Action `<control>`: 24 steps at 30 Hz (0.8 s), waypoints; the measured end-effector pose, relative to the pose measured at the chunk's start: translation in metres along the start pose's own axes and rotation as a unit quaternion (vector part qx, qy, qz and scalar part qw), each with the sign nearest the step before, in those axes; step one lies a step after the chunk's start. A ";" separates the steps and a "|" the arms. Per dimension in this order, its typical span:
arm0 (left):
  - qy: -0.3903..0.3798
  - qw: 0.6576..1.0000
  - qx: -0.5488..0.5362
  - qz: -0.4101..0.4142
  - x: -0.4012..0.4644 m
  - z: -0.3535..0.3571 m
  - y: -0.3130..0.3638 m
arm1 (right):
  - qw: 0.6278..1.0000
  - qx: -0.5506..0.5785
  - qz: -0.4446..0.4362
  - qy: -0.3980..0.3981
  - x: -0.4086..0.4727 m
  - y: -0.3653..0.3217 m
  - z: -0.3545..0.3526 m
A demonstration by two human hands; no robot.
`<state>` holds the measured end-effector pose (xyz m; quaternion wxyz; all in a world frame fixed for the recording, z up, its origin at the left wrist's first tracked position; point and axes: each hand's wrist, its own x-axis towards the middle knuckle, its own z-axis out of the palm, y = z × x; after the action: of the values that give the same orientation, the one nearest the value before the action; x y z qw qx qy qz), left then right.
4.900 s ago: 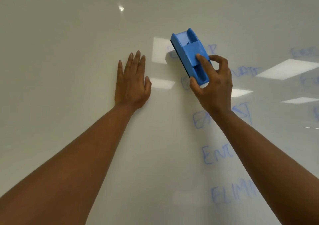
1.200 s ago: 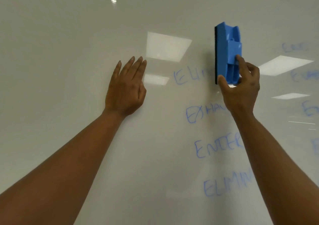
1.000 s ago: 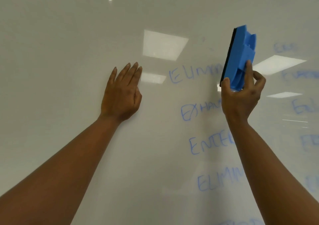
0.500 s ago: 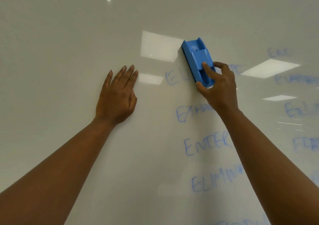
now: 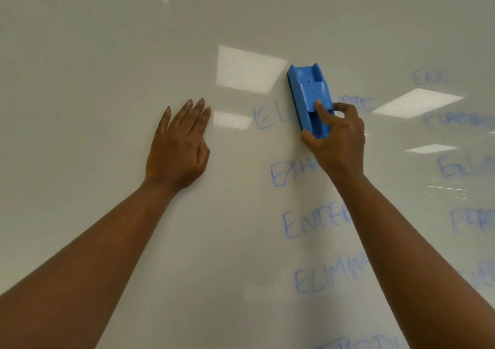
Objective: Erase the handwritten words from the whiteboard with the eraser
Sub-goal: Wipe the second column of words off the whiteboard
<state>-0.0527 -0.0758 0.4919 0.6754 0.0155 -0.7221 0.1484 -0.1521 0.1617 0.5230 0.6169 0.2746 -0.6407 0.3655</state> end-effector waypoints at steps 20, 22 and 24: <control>0.001 1.000 0.001 -0.004 -0.001 0.001 0.000 | 0.999 0.031 0.031 -0.023 -0.026 -0.048 0.006; -0.003 1.000 0.002 -0.003 -0.001 0.001 0.001 | 0.999 0.032 -0.004 -0.038 -0.035 -0.058 0.009; -0.005 1.000 0.003 -0.004 -0.002 0.001 0.000 | 0.998 0.032 -0.032 -0.052 -0.044 -0.065 0.011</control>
<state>-0.0534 -0.0762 0.4902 0.6722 0.0209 -0.7251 0.1479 -0.1023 0.1106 0.4885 0.5851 0.3327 -0.6507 0.3514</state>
